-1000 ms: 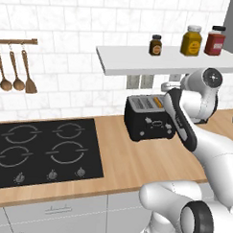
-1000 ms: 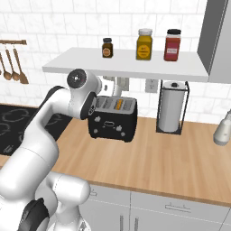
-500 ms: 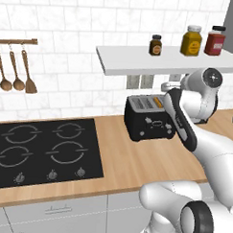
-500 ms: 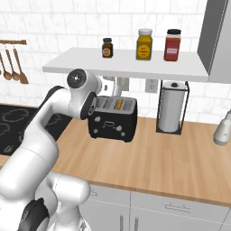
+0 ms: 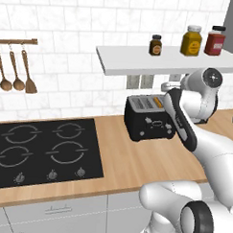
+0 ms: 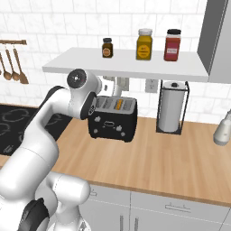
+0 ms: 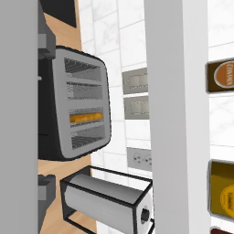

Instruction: Start the toaster. Once the lever pops up, take the bread to the plate on the dining counter.

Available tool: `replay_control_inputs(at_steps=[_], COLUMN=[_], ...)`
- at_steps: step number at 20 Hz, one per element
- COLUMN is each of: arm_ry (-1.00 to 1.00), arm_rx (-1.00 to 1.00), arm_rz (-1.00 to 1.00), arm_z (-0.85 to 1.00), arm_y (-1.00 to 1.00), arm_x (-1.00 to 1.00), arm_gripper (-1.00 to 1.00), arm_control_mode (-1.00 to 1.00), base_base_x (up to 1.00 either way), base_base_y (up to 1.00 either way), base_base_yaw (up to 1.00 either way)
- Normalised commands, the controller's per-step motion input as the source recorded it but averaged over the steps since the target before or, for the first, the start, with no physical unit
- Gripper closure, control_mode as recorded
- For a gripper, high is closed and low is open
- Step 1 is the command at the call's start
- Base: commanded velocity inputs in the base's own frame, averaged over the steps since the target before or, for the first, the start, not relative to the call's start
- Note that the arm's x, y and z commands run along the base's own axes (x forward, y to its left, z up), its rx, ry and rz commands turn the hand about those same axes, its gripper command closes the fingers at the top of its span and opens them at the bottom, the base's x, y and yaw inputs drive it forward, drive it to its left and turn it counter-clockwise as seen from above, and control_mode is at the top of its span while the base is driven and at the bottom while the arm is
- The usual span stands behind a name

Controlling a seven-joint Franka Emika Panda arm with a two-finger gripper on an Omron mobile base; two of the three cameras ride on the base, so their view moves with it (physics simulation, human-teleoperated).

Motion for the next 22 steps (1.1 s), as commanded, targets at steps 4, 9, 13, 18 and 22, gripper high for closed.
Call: replay_control_inputs(at_steps=[4, 9, 13, 18, 22], arm_ry=[0.0, 0.0, 0.0, 0.0, 0.0], arm_rx=[0.0, 0.0, 0.0, 0.0, 0.0], arm_rz=[0.0, 0.0, 0.0, 0.0, 0.0], arm_z=[0.0, 0.0, 0.0, 0.0, 0.0], arm_y=[0.0, 0.0, 0.0, 0.0, 0.0], arm_x=[0.0, 0.0, 0.0, 0.0, 0.0], arm_gripper=[-1.0, -1.0, -1.0, -1.0, -1.0], arm_control_mode=[-1.0, -1.0, -1.0, -1.0, -1.0], base_base_x=[0.0, 0.0, 0.0, 0.0, 0.0], base_base_y=[0.0, 0.0, 0.0, 0.0, 0.0], base_base_yaw=[0.0, 0.0, 0.0, 0.0, 0.0])
